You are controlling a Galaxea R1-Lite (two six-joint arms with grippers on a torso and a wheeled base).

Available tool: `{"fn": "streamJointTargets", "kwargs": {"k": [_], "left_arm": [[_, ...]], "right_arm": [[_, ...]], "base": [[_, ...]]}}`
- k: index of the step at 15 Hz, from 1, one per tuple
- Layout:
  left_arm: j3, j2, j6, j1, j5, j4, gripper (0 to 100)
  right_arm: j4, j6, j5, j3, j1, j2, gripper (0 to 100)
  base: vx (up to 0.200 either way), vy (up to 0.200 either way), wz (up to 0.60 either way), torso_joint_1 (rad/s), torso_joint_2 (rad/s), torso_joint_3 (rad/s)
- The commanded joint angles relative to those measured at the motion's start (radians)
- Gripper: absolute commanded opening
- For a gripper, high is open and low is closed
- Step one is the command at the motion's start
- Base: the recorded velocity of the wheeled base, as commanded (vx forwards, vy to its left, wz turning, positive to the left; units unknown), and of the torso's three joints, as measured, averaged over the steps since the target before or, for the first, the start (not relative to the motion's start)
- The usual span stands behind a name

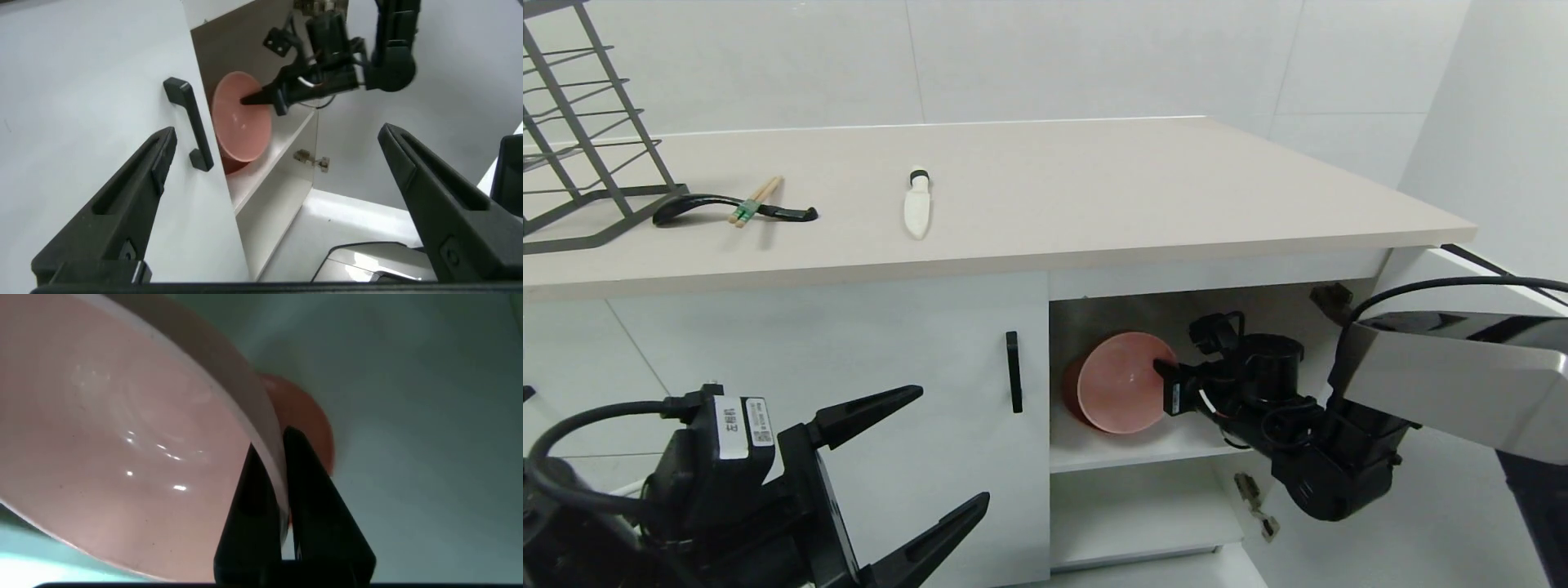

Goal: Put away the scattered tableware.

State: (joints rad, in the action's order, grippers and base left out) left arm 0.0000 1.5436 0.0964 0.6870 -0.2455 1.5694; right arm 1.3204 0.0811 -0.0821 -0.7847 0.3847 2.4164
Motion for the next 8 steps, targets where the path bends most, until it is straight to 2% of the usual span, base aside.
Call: {"fn": "streamJointTargets", "kwargs": {"k": [1, 3, 8], "left_arm": [[0.000, 0.003, 0.000, 0.000, 0.000, 0.001, 100], [0.000, 0.004, 0.000, 0.000, 0.003, 0.001, 100], [0.000, 0.003, 0.000, 0.002, 0.003, 0.001, 100]], "right_arm": [[-0.027, 0.000, -0.028, -0.076, -0.001, 0.046, 0], [-0.035, 0.000, -0.033, -0.116, -0.004, 0.082, 0], [-0.030, 0.000, -0.028, -0.116, -0.021, 0.110, 0]], "base": [[0.000, 0.000, 0.00, 0.000, 0.00, 0.000], [0.000, 0.000, 0.00, 0.000, 0.00, 0.000], [0.000, 0.000, 0.00, 0.000, 0.00, 0.000]]}}
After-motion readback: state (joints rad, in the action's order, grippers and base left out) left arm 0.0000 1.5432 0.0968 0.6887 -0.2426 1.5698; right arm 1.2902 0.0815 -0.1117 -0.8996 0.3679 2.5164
